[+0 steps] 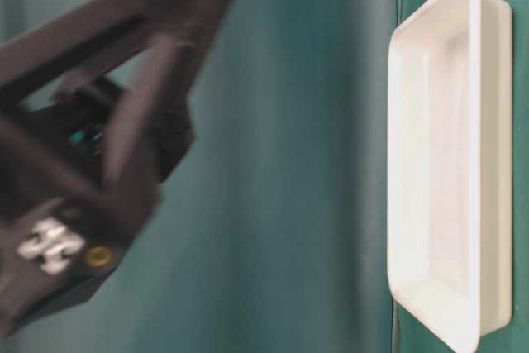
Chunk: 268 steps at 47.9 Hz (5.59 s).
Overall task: Pick up the tape from a random location and place it into the white case.
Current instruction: 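Move the left gripper over the white tape roll, then lower the left gripper into the white roll's hole and close it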
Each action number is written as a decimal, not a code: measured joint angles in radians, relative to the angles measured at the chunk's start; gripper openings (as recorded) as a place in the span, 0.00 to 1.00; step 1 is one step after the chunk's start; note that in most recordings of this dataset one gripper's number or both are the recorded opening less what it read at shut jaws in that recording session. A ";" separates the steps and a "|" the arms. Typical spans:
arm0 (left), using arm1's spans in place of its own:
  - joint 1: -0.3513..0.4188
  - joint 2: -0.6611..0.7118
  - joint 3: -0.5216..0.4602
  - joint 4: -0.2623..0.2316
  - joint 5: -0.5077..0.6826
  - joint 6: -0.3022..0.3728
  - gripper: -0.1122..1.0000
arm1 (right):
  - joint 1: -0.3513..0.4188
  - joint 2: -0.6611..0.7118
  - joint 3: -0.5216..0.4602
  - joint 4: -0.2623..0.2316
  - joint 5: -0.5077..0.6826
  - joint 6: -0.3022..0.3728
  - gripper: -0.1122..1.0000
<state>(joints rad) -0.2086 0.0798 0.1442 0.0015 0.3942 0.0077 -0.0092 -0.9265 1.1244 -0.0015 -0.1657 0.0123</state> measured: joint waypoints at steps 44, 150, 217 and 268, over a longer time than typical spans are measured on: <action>0.011 0.089 -0.181 0.009 0.354 -0.002 0.99 | 0.000 0.029 -0.011 0.000 0.011 0.000 0.92; -0.021 0.327 -0.109 0.008 0.138 -0.025 0.99 | 0.000 0.061 -0.011 -0.002 0.029 -0.002 0.92; -0.025 0.400 -0.092 0.008 0.103 -0.025 0.32 | 0.000 0.067 -0.011 -0.003 0.040 -0.002 0.92; -0.021 0.179 -0.098 0.008 0.235 -0.023 0.32 | 0.000 0.066 -0.009 -0.003 0.061 -0.002 0.92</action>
<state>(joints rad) -0.2301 0.2592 0.0460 0.0092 0.6289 -0.0153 -0.0092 -0.8606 1.1152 -0.0046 -0.1043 0.0107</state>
